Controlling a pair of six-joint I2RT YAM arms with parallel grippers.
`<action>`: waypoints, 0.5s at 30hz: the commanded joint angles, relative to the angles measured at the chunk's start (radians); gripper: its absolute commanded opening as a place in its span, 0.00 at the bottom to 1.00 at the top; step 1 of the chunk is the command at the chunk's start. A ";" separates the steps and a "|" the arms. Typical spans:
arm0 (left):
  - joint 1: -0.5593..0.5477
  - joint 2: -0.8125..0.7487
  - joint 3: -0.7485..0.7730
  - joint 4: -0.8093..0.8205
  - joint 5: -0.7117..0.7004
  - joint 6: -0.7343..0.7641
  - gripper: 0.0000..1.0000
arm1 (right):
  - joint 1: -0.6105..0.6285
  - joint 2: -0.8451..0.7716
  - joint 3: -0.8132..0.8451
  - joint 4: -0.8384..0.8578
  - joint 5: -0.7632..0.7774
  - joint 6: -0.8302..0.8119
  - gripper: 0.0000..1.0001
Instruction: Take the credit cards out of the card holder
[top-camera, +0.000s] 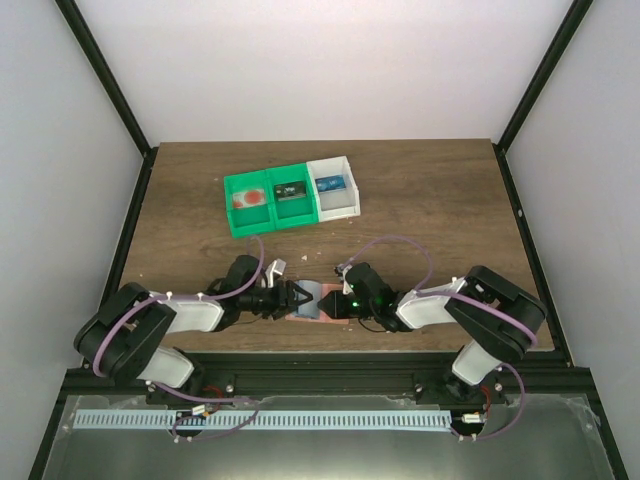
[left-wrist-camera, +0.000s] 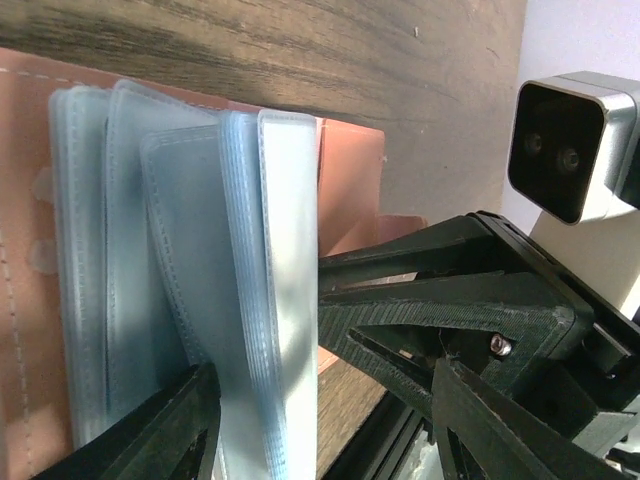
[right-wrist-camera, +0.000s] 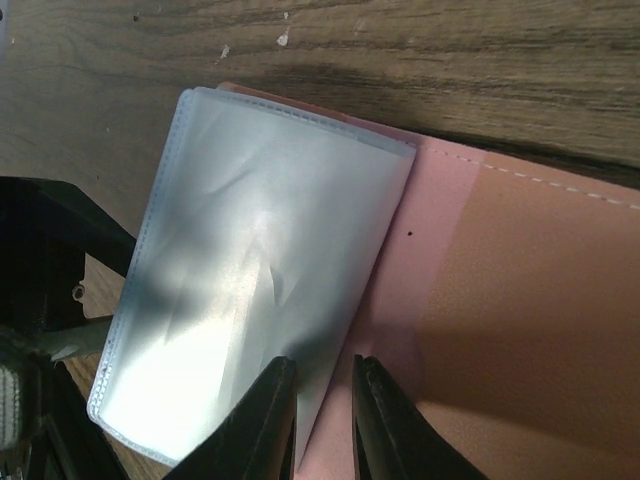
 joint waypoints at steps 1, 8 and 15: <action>-0.012 0.006 0.034 0.040 -0.003 -0.026 0.60 | -0.007 0.017 -0.011 0.023 -0.012 0.004 0.18; -0.028 0.000 0.070 0.029 -0.008 -0.049 0.59 | -0.008 -0.013 -0.034 0.084 -0.015 0.041 0.18; -0.050 0.013 0.107 0.015 -0.020 -0.052 0.59 | -0.008 -0.107 -0.076 0.087 0.010 0.069 0.19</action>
